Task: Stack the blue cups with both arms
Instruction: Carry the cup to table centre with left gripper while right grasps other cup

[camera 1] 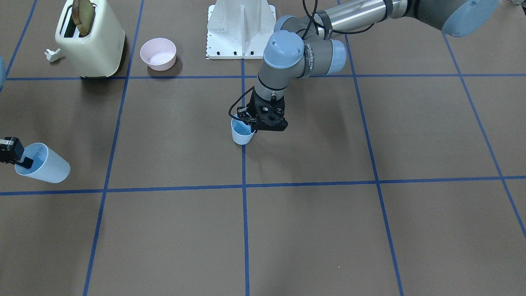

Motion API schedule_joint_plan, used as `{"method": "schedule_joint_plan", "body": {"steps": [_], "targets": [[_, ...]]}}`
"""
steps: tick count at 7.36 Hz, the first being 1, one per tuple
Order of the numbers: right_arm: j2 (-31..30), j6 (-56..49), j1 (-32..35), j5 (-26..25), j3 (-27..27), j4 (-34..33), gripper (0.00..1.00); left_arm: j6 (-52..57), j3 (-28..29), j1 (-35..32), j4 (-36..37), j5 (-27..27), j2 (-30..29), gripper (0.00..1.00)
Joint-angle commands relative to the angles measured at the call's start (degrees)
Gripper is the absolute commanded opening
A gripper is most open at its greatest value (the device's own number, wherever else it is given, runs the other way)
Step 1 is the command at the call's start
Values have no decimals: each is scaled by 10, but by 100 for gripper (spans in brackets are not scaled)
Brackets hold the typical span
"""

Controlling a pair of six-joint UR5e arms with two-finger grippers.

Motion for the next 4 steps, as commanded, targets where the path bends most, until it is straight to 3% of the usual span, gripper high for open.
{"method": "schedule_joint_plan", "body": {"steps": [1,2,3,4], "targets": [[10,0,-1,0,0,-12,0,4,1,1,-6,1,1,3],[17,0,-1,0,1,-22,0,5,1,0,-24,0,3,84],[31,0,0,0,2,-39,0,3,-3,-1,-43,-1,4,98],[53,2,-1,-2,9,-70,0,8,-15,-8,-45,-6,6,98]]}}
